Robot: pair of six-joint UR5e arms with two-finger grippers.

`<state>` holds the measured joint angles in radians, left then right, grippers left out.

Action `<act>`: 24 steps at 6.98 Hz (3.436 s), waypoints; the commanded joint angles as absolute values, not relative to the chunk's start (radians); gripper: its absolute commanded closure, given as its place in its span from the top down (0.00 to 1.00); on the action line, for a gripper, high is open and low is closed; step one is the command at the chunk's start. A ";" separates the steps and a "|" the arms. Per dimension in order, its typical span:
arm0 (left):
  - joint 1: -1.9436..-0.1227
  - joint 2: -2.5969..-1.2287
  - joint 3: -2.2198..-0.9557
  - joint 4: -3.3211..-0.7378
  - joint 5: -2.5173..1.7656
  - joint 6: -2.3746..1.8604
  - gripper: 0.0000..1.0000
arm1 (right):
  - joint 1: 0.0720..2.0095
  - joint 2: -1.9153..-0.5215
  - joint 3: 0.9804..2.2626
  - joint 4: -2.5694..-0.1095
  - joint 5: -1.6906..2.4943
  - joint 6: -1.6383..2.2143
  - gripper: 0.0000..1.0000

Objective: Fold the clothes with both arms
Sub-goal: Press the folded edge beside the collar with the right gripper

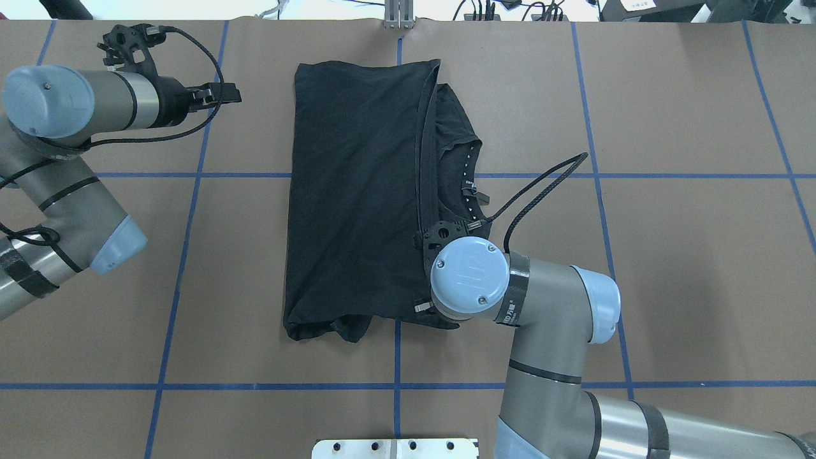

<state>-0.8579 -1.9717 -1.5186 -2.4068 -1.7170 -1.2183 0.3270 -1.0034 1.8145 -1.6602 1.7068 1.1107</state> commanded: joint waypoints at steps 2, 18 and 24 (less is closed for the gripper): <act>-0.856 -1.973 -1.520 -2.407 -1.715 -1.223 1.00 | 0.259 -1.098 1.896 -1.671 1.709 1.362 0.00; -0.857 -1.921 -1.594 -2.404 -1.721 -1.220 1.00 | 0.370 -1.012 1.759 -1.755 1.747 1.037 1.00; -0.859 -1.919 -1.617 -2.404 -1.750 -1.220 1.00 | 0.413 -1.064 1.903 -1.906 1.753 0.933 1.00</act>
